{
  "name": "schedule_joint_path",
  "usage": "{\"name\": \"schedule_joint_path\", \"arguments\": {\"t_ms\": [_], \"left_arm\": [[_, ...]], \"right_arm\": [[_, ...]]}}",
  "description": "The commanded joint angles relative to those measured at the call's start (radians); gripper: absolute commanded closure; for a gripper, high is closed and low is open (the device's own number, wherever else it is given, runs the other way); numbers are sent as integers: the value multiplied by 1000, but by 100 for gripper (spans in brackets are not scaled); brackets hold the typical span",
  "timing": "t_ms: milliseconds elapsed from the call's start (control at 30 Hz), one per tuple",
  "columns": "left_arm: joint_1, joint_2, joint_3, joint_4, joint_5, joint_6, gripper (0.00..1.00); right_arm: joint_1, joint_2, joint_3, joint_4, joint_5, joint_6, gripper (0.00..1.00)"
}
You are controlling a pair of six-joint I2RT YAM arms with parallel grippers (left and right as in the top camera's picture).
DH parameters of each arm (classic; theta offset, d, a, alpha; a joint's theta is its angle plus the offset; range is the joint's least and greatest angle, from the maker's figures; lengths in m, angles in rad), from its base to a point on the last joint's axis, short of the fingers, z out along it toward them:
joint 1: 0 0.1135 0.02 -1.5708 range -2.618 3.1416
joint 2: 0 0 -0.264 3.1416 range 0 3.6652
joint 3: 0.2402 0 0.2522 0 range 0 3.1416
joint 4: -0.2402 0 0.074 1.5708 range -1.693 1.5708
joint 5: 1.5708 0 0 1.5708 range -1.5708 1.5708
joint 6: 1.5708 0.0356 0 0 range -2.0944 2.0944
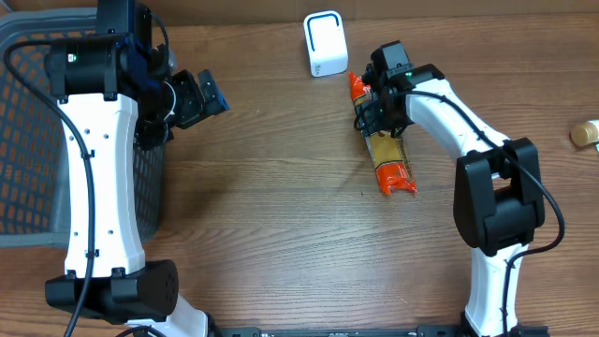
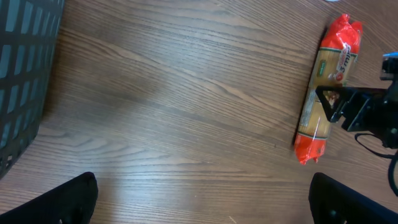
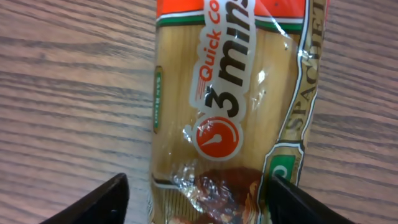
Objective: Scan the item barcode
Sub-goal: 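Move the right gripper to the red spaghetti pack and grasp it, then raise the spaghetti pack's barcode in front of the white scanner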
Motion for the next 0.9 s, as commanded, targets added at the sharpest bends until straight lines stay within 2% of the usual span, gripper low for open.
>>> {"name": "schedule_joint_path", "arguments": {"t_ms": [0,100,167,233,267,333,367,533,633,733,833,867], "left_arm": [[-7,-2,-2,1,-6,19,0],[-7,-2,-2,1,-6,19,0],[-7,-2,-2,1,-6,19,0],[-7,-2,-2,1,-6,19,0],[-7,-2,-2,1,-6,19,1],[-7,-2,-2,1,-6,19,0],[-7,-2,-2,1,-6,19,0],[-7,-2,-2,1,-6,19,0],[-7,-2,-2,1,-6,19,0],[-7,-2,-2,1,-6,19,0],[-7,-2,-2,1,-6,19,0],[-7,-2,-2,1,-6,19,1]], "right_arm": [[17,63,-6,3,45,37,30],[15,100,-6,11,60,60,31],[15,111,-6,9,61,64,38],[15,113,-6,9,69,71,56],[15,113,-6,11,92,97,71],[15,112,-3,10,124,131,92],[15,109,-1,8,126,140,96],[11,65,69,-64,122,148,96],[-12,3,163,-171,16,152,96],[-71,-41,310,-354,-270,29,96],[-117,-45,387,-467,-541,-65,96],[-145,-45,407,-514,-693,-120,96]]}}
